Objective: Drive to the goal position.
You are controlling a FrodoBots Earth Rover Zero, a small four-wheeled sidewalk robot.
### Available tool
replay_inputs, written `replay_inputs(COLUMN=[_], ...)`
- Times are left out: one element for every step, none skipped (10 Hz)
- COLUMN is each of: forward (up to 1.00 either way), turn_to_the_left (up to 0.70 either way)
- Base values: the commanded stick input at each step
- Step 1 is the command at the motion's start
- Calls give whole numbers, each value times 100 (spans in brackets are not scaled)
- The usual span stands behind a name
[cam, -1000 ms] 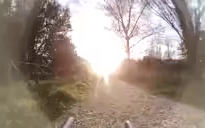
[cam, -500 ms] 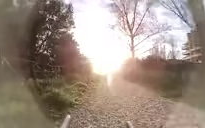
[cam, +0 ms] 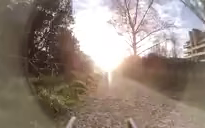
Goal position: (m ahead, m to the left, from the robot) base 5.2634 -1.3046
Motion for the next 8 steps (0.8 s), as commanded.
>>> replay_inputs(forward=[70, 70, 70, 70, 70, 70, 70, 70], turn_to_the_left=[0, 0, 0, 0, 0, 0, 0, -11])
